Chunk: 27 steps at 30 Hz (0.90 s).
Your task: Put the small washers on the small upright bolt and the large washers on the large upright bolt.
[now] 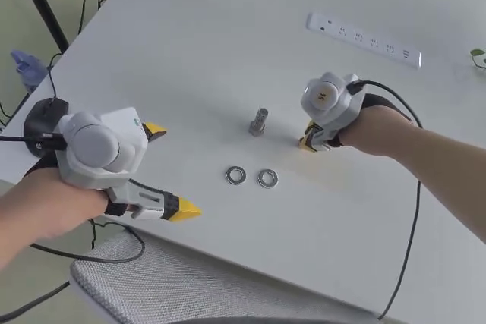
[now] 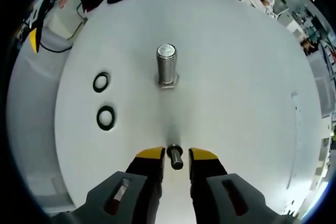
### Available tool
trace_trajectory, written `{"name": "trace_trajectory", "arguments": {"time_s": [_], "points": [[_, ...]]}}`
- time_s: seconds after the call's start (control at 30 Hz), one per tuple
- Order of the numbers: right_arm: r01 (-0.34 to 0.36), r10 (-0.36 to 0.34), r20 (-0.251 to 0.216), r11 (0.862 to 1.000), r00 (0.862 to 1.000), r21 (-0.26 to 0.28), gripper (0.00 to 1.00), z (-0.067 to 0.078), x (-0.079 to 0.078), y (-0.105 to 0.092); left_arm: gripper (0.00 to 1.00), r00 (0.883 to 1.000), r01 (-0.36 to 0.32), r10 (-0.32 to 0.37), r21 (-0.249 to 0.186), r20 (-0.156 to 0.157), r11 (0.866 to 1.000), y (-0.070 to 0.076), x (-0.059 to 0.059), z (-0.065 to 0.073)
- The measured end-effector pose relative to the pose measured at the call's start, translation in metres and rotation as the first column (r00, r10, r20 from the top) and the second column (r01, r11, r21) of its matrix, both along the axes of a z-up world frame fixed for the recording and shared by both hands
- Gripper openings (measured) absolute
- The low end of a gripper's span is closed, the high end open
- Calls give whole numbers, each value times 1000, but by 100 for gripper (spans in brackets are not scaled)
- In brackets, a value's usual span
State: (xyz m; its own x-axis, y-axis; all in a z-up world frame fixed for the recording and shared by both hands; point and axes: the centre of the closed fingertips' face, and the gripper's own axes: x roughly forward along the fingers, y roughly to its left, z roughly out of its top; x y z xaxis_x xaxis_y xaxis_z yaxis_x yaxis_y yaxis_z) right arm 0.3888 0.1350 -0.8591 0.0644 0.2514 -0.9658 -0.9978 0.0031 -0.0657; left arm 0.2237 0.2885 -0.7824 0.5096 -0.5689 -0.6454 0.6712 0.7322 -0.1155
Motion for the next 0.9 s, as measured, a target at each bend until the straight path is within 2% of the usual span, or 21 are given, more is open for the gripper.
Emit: {"name": "trace_trajectory", "arguments": {"time_s": [0.6,0.9], "points": [[21,-21,-31,1000,999,18,22,3,6,-1,86,1000,18,-18,-3,-6,1000,0,0,-2],[40,-39,-26,999,999,26,22,17,2,2,87,999,39,-39,-4,-1,999,3,-1,1]]}}
